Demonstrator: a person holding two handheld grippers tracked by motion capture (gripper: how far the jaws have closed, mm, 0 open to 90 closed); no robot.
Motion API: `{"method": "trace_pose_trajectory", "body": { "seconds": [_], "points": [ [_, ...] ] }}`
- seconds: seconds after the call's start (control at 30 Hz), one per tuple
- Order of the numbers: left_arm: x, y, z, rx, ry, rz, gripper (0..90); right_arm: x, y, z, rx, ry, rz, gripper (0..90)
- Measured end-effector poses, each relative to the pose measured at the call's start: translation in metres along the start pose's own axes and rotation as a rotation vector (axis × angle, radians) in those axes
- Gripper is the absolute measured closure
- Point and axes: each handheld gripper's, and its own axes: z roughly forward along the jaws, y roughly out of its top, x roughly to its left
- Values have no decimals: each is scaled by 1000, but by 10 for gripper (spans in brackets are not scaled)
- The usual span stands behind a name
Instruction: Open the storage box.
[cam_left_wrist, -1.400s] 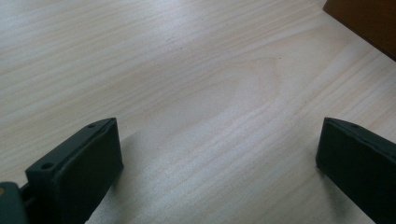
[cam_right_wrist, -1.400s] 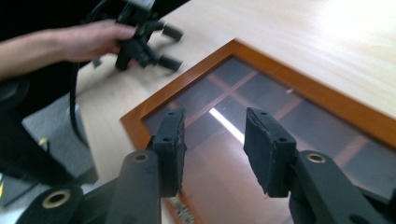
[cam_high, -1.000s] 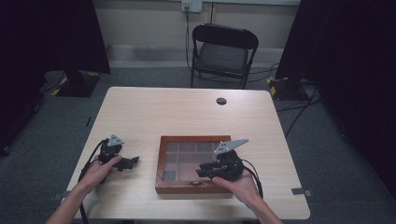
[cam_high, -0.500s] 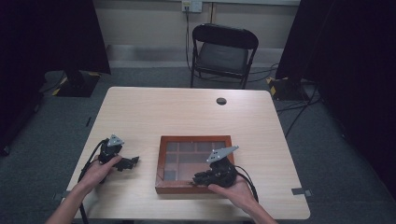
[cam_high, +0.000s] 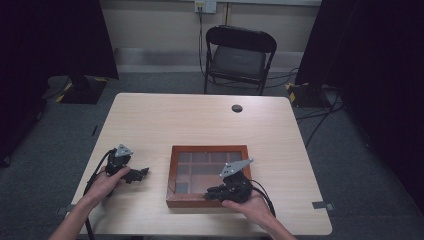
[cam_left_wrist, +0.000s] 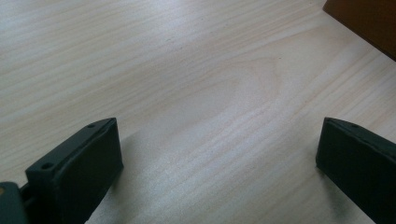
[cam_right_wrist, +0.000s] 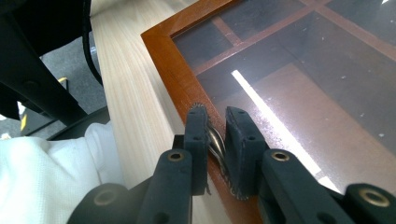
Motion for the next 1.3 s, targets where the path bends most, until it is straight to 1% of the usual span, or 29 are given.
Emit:
{"method": "trace_pose_trajectory", "body": {
  "seconds": [0.03,0.07,0.17,0.23,0.27,0.33,0.4,0.73,0.9,1.3],
  "points": [
    [0,0,0,0,0,0,0,0,0,0,0,0,0,794],
    [0,0,0,0,0,0,0,0,0,0,1,-3,10,794],
    [0,0,0,0,0,-1,0,2,-1,0,-7,-9,10,793],
    [0,0,0,0,0,-2,0,2,-1,0,-8,-11,8,795],
    [0,0,0,0,0,-2,0,3,0,0,-3,-15,-1,800],
    [0,0,0,0,0,-1,0,3,0,0,5,-17,-2,801],
    [0,0,0,0,0,-1,0,2,2,0,14,-8,-7,803],
    [0,0,0,2,-1,0,0,1,5,1,37,-1,-14,807],
    [0,0,0,0,0,0,0,1,6,1,42,1,-21,808],
    [0,0,0,2,-1,1,0,1,10,-3,37,8,-21,809]
  ]
}}
